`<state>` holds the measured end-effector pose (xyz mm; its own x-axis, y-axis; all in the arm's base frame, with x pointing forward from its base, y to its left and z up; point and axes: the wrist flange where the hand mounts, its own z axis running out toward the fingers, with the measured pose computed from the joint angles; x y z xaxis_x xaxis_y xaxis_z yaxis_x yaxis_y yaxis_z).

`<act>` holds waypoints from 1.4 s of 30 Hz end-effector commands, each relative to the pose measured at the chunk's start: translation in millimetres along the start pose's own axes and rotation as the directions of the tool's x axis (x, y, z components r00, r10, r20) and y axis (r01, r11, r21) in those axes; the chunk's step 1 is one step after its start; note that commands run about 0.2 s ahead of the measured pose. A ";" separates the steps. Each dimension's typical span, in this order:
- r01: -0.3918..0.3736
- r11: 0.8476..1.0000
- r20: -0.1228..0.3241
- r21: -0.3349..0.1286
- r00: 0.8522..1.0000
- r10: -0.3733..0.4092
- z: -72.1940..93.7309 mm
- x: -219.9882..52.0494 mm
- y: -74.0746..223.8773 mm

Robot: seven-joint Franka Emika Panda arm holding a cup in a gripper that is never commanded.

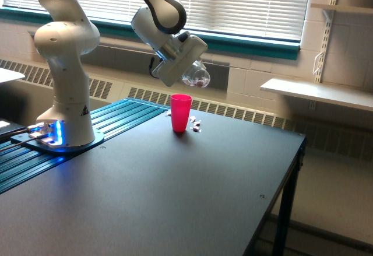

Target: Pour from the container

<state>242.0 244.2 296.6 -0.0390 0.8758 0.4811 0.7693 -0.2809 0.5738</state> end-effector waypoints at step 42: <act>0.226 0.970 -0.023 -0.091 0.973 -0.229 -16.7 -35.1 -11.8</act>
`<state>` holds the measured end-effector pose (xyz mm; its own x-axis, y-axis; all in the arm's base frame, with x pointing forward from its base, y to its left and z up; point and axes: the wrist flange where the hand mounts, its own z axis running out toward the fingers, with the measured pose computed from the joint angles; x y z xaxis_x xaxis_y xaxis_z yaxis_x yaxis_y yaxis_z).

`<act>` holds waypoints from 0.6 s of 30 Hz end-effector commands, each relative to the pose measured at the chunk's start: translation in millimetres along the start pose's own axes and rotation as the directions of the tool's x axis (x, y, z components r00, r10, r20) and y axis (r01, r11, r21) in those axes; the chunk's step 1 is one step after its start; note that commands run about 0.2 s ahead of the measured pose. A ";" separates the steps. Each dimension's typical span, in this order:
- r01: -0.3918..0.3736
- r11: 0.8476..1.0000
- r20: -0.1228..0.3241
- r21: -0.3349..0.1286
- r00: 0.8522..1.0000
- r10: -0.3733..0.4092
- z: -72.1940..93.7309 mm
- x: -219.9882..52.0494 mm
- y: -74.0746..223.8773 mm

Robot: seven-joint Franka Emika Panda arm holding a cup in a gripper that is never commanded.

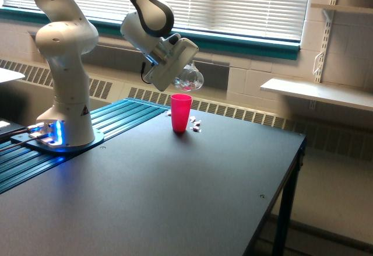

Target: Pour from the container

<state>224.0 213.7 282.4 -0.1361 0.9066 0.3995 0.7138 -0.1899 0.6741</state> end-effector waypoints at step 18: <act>0.144 0.987 -0.072 -0.067 0.986 -0.149 -13.8 -2.4 -4.5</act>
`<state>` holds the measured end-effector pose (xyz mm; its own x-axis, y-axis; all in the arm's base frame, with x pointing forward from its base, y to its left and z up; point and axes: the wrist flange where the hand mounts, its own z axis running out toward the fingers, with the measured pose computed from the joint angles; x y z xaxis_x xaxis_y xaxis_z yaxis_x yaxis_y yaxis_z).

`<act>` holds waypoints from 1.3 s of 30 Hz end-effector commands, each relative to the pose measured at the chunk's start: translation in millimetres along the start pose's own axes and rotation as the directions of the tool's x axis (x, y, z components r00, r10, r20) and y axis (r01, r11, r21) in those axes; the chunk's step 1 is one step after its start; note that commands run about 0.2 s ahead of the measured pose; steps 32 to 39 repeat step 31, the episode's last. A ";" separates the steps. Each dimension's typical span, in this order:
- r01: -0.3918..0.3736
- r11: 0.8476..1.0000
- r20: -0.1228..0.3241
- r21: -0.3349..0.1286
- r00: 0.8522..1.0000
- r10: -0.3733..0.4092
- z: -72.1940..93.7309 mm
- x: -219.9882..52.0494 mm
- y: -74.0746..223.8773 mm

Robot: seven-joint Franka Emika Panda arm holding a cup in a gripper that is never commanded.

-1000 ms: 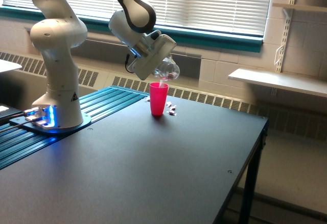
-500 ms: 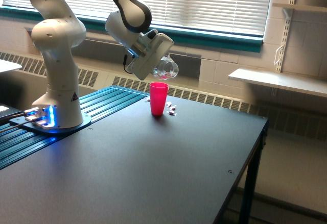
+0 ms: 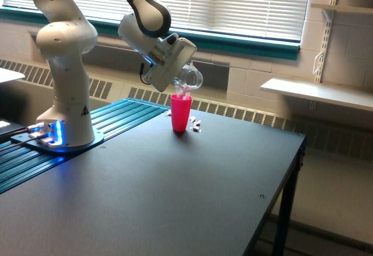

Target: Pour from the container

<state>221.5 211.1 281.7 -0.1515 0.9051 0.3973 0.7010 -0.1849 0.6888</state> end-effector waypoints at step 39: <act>-0.041 0.994 -0.098 -0.101 0.995 0.031 -14.3 7.6 20.6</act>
